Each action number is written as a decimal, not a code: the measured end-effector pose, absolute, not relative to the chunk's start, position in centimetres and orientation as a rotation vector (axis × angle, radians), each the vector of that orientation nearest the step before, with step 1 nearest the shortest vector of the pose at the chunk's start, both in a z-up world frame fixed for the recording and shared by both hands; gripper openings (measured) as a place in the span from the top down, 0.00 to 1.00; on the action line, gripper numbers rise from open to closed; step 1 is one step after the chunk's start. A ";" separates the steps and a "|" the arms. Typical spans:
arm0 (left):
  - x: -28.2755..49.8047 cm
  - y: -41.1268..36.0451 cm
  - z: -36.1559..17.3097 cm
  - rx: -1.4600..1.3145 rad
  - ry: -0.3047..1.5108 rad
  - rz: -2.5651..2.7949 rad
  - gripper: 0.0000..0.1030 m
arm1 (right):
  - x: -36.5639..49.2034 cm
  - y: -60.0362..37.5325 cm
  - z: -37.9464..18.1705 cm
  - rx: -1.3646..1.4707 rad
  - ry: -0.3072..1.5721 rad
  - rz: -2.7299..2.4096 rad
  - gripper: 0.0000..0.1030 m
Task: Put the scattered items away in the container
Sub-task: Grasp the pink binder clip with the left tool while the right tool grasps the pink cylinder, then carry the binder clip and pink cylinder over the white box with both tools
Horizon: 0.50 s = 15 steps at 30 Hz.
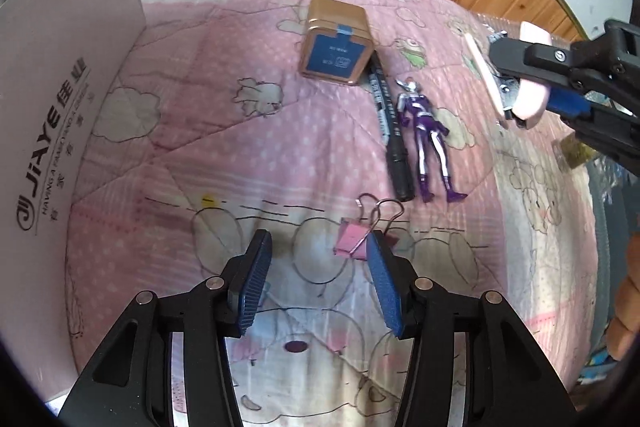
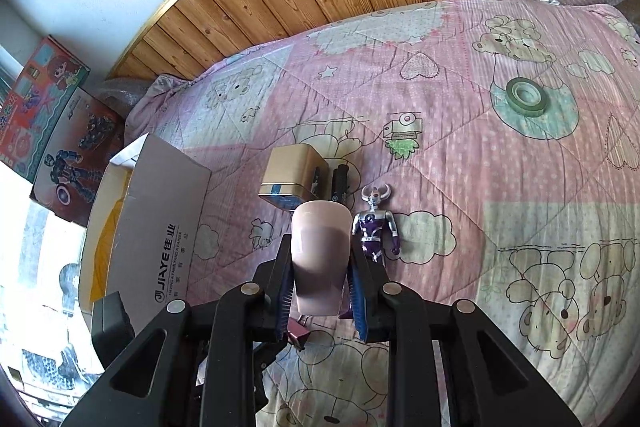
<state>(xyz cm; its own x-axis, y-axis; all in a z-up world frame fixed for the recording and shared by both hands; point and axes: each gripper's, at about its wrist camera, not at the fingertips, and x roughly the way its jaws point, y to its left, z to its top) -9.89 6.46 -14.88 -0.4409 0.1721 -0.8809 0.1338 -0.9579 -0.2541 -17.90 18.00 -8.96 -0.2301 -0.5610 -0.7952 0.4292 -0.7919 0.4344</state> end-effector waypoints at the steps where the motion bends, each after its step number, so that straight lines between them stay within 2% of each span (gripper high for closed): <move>1: -9.9 7.2 -14.8 -1.621 -0.436 2.593 0.49 | -17.9 18.0 -8.9 1.402 -0.163 -2.057 0.75; 4: -10.1 9.3 -15.0 -1.574 -0.277 2.604 0.49 | -17.9 18.1 -9.0 1.405 -0.164 -2.056 0.75; 8: -9.2 9.5 -15.1 -1.535 -0.235 2.585 0.50 | -18.1 18.3 -9.0 1.407 -0.172 -2.056 0.75; 9: -9.1 9.6 -15.1 -1.517 -0.206 2.592 0.52 | -18.0 18.3 -9.0 1.406 -0.173 -2.054 0.75; 10: -9.1 9.6 -15.2 -1.505 -0.177 2.613 0.64 | -18.0 18.3 -9.0 1.405 -0.174 -2.052 0.75; 11: -9.3 9.3 -15.4 -1.489 -0.151 2.630 0.68 | -18.0 18.2 -8.9 1.403 -0.173 -2.052 0.75; 15: -9.3 9.2 -15.3 -1.474 -0.147 2.629 0.68 | -17.8 18.0 -8.8 1.395 -0.163 -2.047 0.75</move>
<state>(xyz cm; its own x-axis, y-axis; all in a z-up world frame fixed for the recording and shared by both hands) -9.35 9.24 -15.32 -0.5171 0.1550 -0.8418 -0.0603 -0.9876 -0.1448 -17.82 17.95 -8.78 -0.2253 -0.5708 -0.7896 0.4389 -0.7830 0.4408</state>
